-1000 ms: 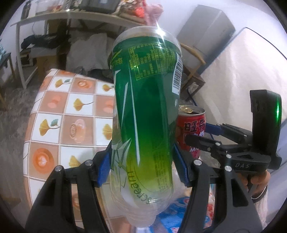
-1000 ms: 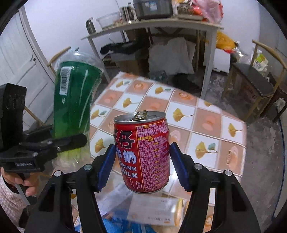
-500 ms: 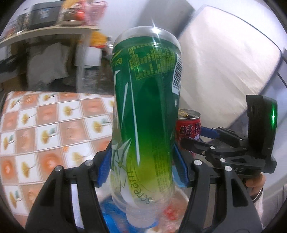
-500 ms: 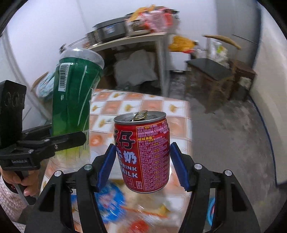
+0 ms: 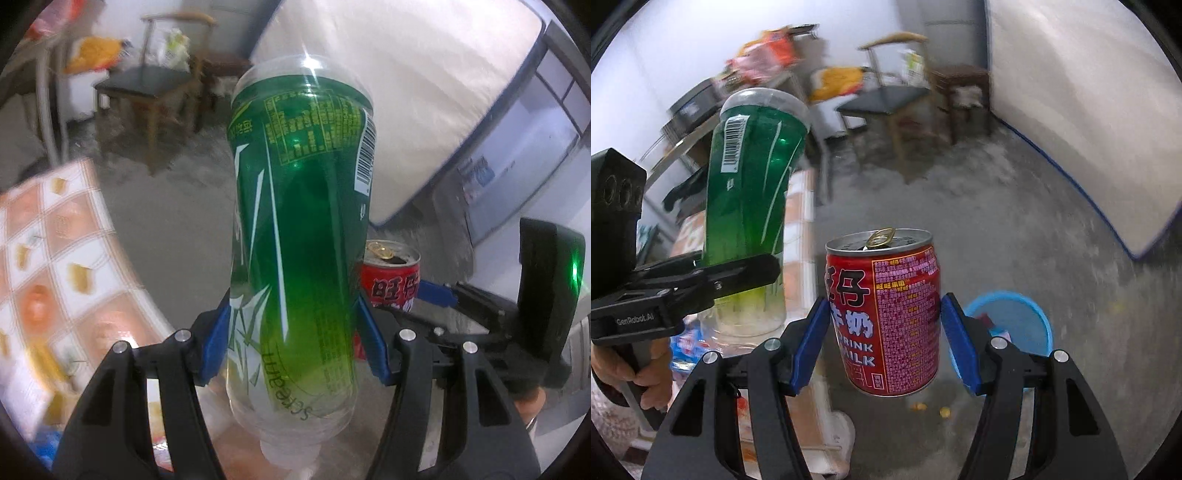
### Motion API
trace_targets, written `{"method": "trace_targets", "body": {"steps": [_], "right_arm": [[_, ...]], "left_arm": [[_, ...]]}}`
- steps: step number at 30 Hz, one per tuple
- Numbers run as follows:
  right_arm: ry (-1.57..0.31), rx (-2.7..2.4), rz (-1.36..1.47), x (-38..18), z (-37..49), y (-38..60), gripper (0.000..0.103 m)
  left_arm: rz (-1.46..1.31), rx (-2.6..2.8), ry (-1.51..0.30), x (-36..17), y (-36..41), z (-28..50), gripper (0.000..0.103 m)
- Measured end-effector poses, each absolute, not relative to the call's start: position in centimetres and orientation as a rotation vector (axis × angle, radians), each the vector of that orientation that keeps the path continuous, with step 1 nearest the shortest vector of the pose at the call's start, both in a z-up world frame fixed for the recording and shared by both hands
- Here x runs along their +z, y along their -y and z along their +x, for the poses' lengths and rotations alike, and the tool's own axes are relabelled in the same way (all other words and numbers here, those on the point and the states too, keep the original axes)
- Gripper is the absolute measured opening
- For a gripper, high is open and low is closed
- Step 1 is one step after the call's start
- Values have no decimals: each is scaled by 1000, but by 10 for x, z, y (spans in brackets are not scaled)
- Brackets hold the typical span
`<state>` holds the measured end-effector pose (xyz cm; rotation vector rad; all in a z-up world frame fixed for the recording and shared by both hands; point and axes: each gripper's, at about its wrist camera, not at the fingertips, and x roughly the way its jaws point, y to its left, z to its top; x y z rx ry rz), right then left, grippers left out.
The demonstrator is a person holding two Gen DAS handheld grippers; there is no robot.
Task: Collect trash
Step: 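Carry bottle and can over the blue wastebasket and open both tools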
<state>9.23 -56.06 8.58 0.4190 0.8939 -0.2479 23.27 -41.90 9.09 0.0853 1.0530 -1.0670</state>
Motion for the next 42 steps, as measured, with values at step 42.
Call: {"method": "trace_targets", "body": {"steps": [42], "right_arm": [[-909,-589,598,-91,-8,680,69]], "left_arm": [[218,-1147,-1086,56,521,153,83]]}}
